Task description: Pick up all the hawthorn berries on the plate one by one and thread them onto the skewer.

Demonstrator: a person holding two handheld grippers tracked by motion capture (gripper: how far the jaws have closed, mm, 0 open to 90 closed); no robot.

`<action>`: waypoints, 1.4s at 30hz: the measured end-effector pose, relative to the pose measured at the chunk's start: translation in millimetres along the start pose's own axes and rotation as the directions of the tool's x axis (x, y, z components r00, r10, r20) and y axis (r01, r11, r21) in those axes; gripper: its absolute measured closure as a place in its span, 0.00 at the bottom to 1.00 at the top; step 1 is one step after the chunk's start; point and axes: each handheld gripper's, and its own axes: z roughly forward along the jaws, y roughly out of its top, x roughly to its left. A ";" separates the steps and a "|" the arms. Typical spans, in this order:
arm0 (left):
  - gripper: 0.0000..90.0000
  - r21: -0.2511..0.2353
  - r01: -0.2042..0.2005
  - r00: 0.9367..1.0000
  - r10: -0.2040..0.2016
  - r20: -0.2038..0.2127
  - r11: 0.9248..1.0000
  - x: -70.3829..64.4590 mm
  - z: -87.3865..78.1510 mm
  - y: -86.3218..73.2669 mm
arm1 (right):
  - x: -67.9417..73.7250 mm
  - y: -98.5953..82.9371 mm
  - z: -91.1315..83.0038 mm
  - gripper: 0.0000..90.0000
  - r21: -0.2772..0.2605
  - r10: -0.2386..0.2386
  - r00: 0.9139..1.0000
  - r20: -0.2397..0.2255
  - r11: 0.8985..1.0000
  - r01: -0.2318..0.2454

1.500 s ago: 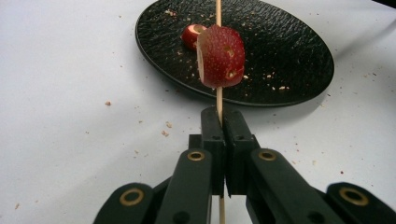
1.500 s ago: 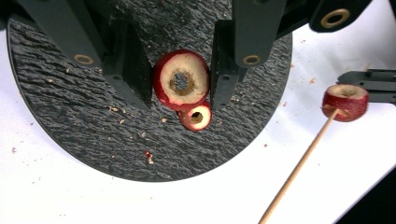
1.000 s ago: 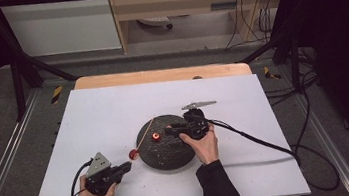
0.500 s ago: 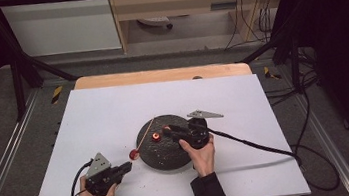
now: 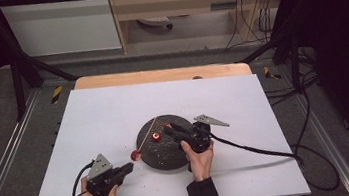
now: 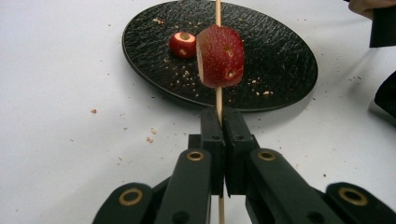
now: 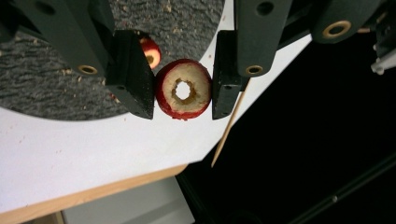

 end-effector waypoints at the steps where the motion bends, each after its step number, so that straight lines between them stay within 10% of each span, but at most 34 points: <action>1: 0.98 0.000 0.000 1.000 0.000 0.000 1.000 -0.6 0.3 0.1 | 0.0 0.0 0.0 0.68 0.000 0.000 1.000 0.000 1.000 0.000; 17: 0.98 -0.032 0.028 1.000 -0.029 -0.010 0.999 -16.1 7.5 8.2 | -3.7 25.8 -0.9 0.68 -0.190 0.013 1.000 -0.017 0.982 -0.016; 42: 0.98 -0.064 0.028 0.999 -0.027 0.020 0.998 -40.4 25.1 21.7 | -6.3 43.3 -7.3 0.68 -0.278 0.045 0.997 -0.060 0.959 -0.060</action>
